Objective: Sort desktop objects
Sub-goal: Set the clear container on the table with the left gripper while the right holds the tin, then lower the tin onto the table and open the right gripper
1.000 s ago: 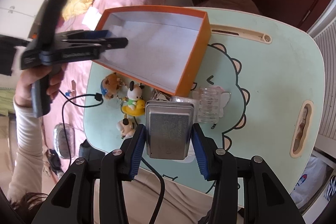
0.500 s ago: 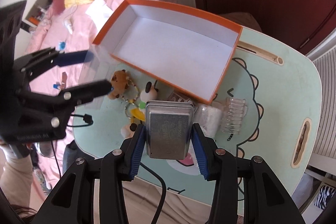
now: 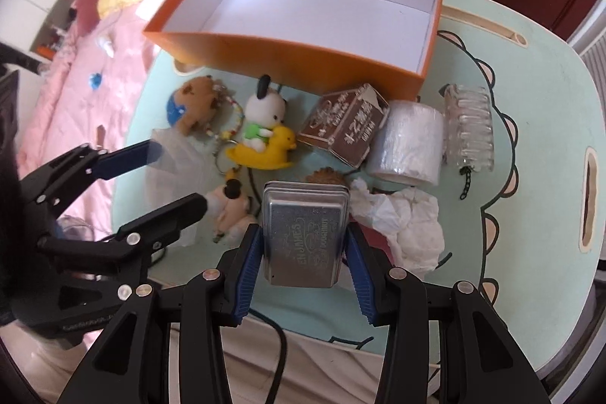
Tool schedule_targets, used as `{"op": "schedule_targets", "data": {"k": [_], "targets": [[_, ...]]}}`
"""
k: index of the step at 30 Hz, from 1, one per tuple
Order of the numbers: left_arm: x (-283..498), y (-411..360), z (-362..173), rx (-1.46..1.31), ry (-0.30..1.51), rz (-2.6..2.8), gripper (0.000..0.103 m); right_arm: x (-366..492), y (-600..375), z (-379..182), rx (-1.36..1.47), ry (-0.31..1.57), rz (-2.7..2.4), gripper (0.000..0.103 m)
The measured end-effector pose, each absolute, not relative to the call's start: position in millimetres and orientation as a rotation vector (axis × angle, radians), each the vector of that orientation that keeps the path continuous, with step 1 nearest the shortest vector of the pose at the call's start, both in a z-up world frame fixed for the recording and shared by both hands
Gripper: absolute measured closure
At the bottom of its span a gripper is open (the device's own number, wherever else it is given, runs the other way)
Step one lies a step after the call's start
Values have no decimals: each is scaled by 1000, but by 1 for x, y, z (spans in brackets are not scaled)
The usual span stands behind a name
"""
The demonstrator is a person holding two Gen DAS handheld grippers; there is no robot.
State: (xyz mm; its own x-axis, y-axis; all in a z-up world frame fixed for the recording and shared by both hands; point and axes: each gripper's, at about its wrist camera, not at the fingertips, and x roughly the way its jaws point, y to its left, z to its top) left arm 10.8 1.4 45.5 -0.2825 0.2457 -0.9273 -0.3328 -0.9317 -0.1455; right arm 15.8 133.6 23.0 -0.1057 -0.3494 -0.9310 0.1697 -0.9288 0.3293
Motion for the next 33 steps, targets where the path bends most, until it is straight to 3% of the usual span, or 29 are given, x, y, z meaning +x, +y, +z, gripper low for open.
{"op": "schedule_targets", "data": {"k": [12, 20, 23, 26, 29, 33], "targets": [[11, -5, 25, -1592, -20, 2328, 34, 16, 123, 5, 1814, -111, -2225, 58], [17, -33, 55, -1406, -237, 2427, 34, 24, 145, 37, 1610, -215, -2258, 46], [9, -47, 69, -1360, -244, 2498, 34, 26, 170, 60, 1480, -384, -2197, 43], [-11, -71, 78, -1330, -298, 2595, 34, 25, 197, 69, 1410, -545, -2169, 31], [-36, -95, 75, -1353, -411, 2643, 34, 17, 213, 66, 1393, -705, -2065, 31], [-62, -118, 64, -1382, -506, 2680, 34, 7, 215, 61, 1381, -784, -2012, 31]]}}
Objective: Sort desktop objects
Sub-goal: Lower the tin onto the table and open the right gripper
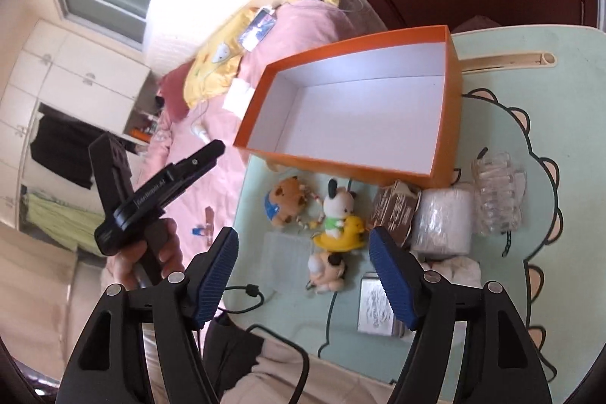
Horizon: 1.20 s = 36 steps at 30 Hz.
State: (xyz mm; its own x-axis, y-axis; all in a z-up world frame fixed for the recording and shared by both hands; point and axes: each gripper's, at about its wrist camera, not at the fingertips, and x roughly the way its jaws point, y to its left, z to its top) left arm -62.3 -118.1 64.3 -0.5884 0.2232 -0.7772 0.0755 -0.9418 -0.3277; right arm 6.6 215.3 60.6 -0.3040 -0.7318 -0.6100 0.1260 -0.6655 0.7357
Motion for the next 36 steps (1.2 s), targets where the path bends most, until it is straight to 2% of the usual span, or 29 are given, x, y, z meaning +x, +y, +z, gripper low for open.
{"op": "schedule_targets", "data": {"k": [9, 17, 20, 24, 25, 27, 28, 32, 34, 36], "targets": [[-78, -125, 31, -1484, -571, 2592, 34, -35, 228, 49, 1442, -897, -2044, 31], [-64, -117, 48, -1423, -545, 2624, 34, -46, 230, 48, 1447, -830, -2114, 31], [-36, -118, 74, -1340, -477, 2690, 34, -25, 228, 60, 1385, -731, -2235, 31], [13, -95, 88, -1351, -291, 2639, 34, 23, 220, 82, 1287, -463, -2468, 30], [26, -89, 91, -1353, -245, 2623, 34, 35, 215, 85, 1262, -386, -2514, 28], [53, -72, 86, -1364, -184, 2576, 34, 64, 204, 81, 1216, -263, -2566, 10], [64, -64, 80, -1371, -170, 2558, 34, 78, 198, 79, 1192, -201, -2590, 7], [98, -31, 53, -1395, -92, 2517, 34, 125, 181, 50, 966, -98, -2608, 3], [109, -15, 39, -1396, -28, 2533, 34, 132, 176, 37, 1005, -130, -2609, 3], [112, -5, 30, -1408, 22, 2545, 34, 126, 171, 28, 1098, -83, -2608, 3]]}}
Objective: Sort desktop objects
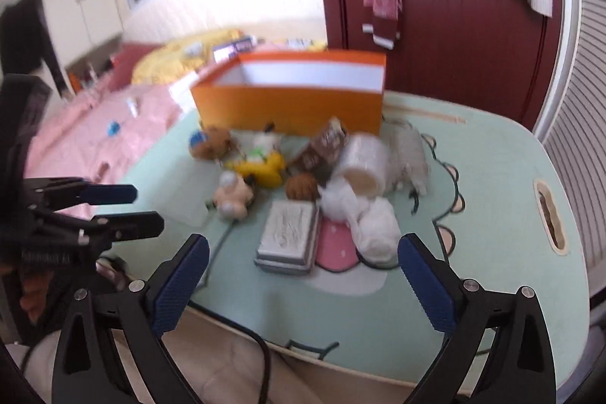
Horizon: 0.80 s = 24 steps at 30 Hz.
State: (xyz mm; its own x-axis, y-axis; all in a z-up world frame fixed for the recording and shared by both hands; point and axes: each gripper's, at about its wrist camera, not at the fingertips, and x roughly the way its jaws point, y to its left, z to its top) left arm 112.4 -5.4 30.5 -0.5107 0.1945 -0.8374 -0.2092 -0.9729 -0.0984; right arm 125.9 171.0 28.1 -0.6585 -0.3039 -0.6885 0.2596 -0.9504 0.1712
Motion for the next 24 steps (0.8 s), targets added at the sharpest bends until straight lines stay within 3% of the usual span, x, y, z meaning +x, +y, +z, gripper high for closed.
{"op": "schedule_targets", "data": {"k": [8, 14, 24], "targets": [[111, -11, 18, -1489, 3, 2609, 32, 119, 184, -3, 1357, -130, -2597, 3], [105, -10, 8, -1501, 88, 2670, 0, 118, 185, -8, 1391, -102, -2589, 2], [106, -10, 5, -1457, 109, 2662, 0, 115, 181, -8, 1404, -55, -2584, 1]]}}
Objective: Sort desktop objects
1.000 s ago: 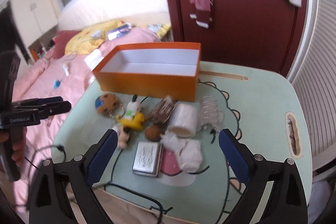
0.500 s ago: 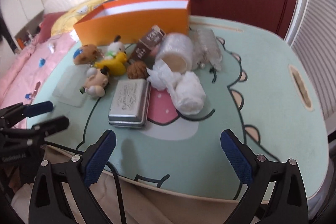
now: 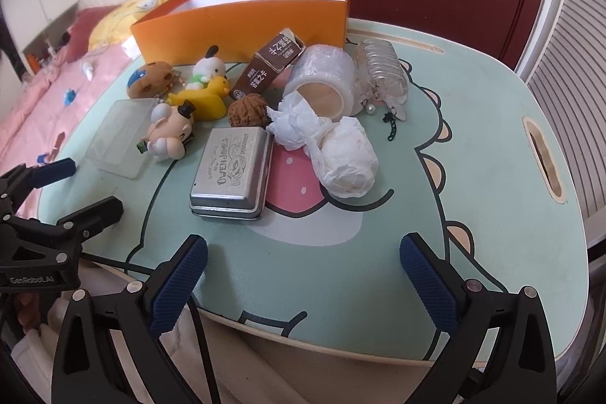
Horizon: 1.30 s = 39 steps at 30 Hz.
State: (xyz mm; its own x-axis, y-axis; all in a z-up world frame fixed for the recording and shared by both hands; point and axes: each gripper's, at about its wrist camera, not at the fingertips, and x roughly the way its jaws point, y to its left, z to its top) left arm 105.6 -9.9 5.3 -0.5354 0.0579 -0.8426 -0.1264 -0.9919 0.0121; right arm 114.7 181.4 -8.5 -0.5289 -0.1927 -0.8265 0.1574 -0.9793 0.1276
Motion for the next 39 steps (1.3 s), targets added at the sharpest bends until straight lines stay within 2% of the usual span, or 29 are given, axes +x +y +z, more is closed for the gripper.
{"op": "schedule_targets", "data": {"k": [16, 20, 27, 28, 29, 31, 34, 39], "targets": [[108, -15, 5, -1444, 96, 2679, 0, 116, 177, -10, 1396, 2, -2572, 0], [109, -14, 10, -1384, 47, 2632, 12, 115, 178, -10, 1387, 3, -2564, 0], [94, -4, 10, -1373, 122, 2650, 13, 115, 177, -10, 1384, 9, -2563, 0], [91, -4, 11, -1369, 120, 2659, 17, 115, 177, -10, 1383, 9, -2564, 0], [89, -5, 12, -1370, 113, 2664, 26, 115, 177, -10, 1383, 10, -2564, 0], [85, -6, 11, -1371, 109, 2681, 35, 114, 176, -11, 1383, 11, -2564, 0], [82, -9, 10, -1348, 99, 2707, 35, 114, 176, -11, 1383, 14, -2564, 0], [100, -32, 20, -1266, -76, 2775, 35, 117, 179, -8, 1354, -27, -2557, 1]]}}
